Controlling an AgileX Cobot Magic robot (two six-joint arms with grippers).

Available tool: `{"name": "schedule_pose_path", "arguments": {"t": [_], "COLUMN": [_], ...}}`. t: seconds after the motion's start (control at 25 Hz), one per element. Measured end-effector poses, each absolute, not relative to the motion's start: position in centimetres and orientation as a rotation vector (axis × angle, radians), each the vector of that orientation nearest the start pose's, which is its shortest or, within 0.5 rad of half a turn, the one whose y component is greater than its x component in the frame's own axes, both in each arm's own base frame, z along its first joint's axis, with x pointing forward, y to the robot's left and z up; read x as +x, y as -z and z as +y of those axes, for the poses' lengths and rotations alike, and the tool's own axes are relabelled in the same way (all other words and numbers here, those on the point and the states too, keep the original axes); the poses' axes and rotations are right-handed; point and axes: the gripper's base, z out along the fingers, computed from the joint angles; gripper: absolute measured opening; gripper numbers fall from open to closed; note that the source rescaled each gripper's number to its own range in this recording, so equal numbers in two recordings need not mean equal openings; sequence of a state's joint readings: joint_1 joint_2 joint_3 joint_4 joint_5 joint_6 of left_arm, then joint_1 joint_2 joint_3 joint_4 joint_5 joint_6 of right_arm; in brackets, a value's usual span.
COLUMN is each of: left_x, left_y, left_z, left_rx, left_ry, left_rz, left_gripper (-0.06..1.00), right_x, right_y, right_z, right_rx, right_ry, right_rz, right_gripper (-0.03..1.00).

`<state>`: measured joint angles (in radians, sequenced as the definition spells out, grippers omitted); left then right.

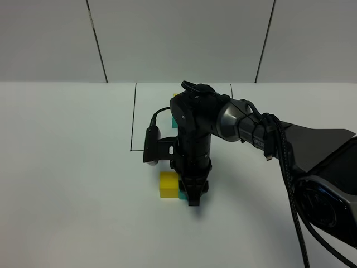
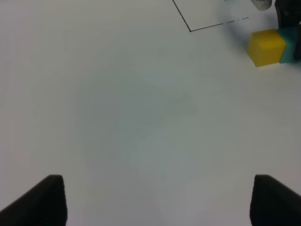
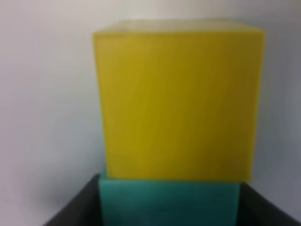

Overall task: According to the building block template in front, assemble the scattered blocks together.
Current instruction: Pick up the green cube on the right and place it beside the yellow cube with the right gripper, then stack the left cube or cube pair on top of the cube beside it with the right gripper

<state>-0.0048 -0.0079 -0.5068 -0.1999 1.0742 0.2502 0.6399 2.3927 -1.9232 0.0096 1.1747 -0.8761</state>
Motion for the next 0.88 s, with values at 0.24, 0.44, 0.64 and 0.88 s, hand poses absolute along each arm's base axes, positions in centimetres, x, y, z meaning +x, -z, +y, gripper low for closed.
{"name": "schedule_pose_path", "arguments": {"t": [0.24,0.44,0.64,0.88], "left_x": [-0.8,-0.8,-0.8,-0.8], "left_y": [-27.9,-27.9,-27.9,-27.9], "left_z": [-1.6,-1.6,-1.6,-1.6], "left_rx": [0.270,0.270,0.270,0.270], "left_ry": [0.084,0.084,0.084,0.084], "left_rz": [2.010,2.010,2.010,2.010], "left_gripper": [0.69,0.69,0.69,0.69], "right_x": [38.0,37.3,37.5,39.3], "right_y": [-13.6,-19.3,-25.6,-29.5], "right_z": [28.5,28.1,25.4,19.6], "right_rx": [-2.130,-1.949,-1.458,-0.844], "right_ry": [-0.020,-0.016,-0.046,-0.146], "right_rz": [2.255,2.294,2.481,2.672], "right_gripper": [0.81,1.00,1.00,1.00]}}
